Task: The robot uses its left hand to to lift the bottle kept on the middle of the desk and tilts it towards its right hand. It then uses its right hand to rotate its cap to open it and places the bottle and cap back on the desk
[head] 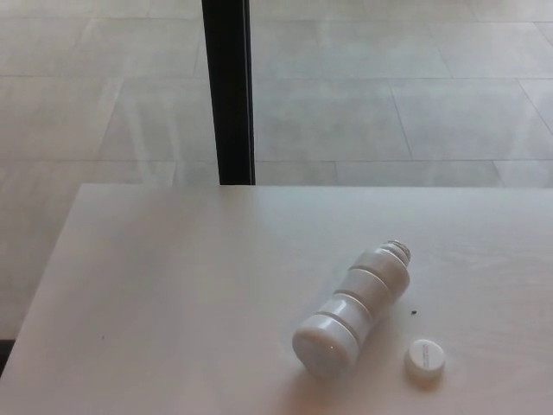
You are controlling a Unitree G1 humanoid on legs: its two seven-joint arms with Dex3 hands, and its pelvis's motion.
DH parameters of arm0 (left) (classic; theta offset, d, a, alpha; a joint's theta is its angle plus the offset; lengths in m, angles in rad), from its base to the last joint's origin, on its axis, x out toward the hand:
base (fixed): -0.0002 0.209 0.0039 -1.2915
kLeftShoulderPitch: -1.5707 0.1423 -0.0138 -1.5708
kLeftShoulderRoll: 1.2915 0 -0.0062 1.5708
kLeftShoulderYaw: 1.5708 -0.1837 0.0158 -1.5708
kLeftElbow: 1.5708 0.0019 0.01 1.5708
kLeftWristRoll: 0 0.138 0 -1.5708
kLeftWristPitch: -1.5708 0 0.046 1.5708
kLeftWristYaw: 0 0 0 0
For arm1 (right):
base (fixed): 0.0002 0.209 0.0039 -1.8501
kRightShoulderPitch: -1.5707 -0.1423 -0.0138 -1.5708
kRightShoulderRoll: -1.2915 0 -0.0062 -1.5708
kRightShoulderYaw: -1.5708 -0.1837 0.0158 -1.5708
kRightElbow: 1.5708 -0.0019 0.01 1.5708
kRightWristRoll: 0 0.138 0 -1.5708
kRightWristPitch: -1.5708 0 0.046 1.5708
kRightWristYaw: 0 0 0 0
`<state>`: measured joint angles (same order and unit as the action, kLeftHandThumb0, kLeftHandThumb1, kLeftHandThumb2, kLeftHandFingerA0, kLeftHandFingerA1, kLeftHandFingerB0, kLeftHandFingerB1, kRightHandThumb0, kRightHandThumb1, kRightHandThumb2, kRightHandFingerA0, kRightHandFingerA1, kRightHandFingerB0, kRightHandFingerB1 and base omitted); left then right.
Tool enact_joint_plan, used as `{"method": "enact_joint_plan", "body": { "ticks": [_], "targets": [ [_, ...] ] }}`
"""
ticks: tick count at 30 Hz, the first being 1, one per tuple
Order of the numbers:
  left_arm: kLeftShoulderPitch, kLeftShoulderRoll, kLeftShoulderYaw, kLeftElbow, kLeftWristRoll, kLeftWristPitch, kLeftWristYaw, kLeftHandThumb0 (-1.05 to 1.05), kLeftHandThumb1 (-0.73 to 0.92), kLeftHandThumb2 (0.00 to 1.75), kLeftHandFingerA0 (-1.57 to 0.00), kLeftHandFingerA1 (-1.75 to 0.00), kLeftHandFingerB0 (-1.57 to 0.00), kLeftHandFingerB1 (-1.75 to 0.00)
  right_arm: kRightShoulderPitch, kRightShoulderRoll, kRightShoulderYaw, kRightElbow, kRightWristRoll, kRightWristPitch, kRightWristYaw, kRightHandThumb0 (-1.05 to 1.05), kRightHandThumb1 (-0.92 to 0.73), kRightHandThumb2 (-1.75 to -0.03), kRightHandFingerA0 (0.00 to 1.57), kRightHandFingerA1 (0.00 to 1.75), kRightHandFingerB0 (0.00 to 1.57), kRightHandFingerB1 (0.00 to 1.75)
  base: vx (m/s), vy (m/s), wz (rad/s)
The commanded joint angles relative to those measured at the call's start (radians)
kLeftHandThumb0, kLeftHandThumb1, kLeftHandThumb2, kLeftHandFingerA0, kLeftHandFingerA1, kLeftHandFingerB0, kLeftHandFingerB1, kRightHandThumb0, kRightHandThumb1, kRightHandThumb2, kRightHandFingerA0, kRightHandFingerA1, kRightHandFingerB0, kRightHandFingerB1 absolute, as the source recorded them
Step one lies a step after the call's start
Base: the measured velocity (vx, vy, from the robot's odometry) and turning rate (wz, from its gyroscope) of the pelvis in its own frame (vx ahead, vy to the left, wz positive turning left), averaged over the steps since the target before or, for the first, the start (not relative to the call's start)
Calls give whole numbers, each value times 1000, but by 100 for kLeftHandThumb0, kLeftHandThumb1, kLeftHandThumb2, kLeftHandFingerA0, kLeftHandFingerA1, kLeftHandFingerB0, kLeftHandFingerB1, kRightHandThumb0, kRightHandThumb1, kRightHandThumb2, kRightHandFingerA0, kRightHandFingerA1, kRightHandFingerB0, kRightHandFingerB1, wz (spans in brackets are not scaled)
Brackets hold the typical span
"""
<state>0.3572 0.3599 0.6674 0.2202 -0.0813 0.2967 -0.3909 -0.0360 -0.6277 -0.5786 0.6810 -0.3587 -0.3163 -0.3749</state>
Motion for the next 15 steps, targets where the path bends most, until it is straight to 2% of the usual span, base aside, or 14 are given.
{"method": "enact_joint_plan", "body": {
  "ticks": [1, 2, 3, 4, 5, 6, 7, 8, 10, 11, 12, 13, 14, 15],
  "targets": [
    [-13, -107, 334, 469, -320, -176, 66, -71, 67, 84, 0, 0, 0, -5, -2, 41, -305, 391, 406, 63, 47, -82, -62, -100, 2, 64, 13, 57, 0, 0, 0],
    [-4, -105, 329, 513, -305, -185, 64, -77, 84, 67, 0, 0, 0, -2, 1, 59, -339, 415, 448, 88, 96, -82, -79, -65, 0, 61, 11, 56, 0, 0, 0],
    [7, -114, 324, 583, -283, -181, 104, -75, 73, 83, 0, 0, 0, -3, 20, 99, -389, 428, 513, 165, 170, -82, -82, -65, 0, 41, 3, 53, 0, 0, 0],
    [6, -110, 327, 588, -281, -184, 101, -75, 73, 83, 0, 0, 0, -3, 20, 100, -393, 434, 512, 162, 173, -82, -82, -65, 0, 41, 3, 53, 0, 0, 0],
    [23, -141, 335, 621, -282, -194, 121, -72, 78, 64, 0, 0, 0, -3, 27, 131, -415, 463, 531, 220, 180, -83, -68, -109, 0, 41, 0, 40, 0, 0, 0],
    [23, -143, 338, 632, -281, -199, 122, -72, 78, 64, 0, 0, 0, -3, 26, 133, -420, 471, 532, 225, 183, -83, -68, -109, 0, 41, 0, 40, 0, 0, 0],
    [33, -150, 337, 640, -277, -161, 131, -100, 69, 93, 0, -17, 0, -8, 26, 156, -444, 487, 552, 212, 183, -85, -69, -107, 0, 40, 0, 40, 0, 0, 0],
    [93, -130, 264, 713, -196, -244, 75, -97, 76, 98, 0, -16, 0, -6, 32, 190, -468, 523, 573, 246, 199, -85, -66, -108, 0, 44, 0, 31, 0, 0, 0],
    [105, -138, 342, 699, -272, -167, 84, -87, 67, 96, 0, -23, -7, -21, 34, 210, -495, 524, 598, 284, 234, -86, -63, -104, 0, 43, 0, 28, 0, 0, 0],
    [106, -133, 347, 686, -262, -135, 135, -83, 66, 98, 0, -38, -7, -40, 36, 215, -486, 534, 584, 281, 240, -84, -60, -102, 0, 41, 0, 32, 0, 0, 0],
    [97, -138, 383, 670, -289, -106, 175, -72, 62, 95, 0, -40, -4, -40, 40, 227, -463, 538, 558, 266, 249, -84, -60, -102, 0, 43, 0, 36, 0, 0, 0],
    [92, -138, 407, 689, -311, -117, 172, -70, 62, 96, 0, -40, -1, -37, 39, 241, -457, 532, 551, 248, 256, -77, -74, -62, 0, 67, 0, 57, 0, 0, 0],
    [85, -126, 399, 703, -302, -112, 167, -68, 83, 64, 0, -43, -10, -48, 41, 250, -446, 530, 543, 221, 283, -76, -72, -63, 0, 70, 0, 59, 0, 0, 0],
    [92, -109, 388, 735, -291, -107, 136, -69, 82, 65, 0, -36, -17, -48, 37, 258, -458, 528, 559, 210, 306, -41, -44, -103, 5, 59, 0, 54, 0, 0, 0]
  ]
}}
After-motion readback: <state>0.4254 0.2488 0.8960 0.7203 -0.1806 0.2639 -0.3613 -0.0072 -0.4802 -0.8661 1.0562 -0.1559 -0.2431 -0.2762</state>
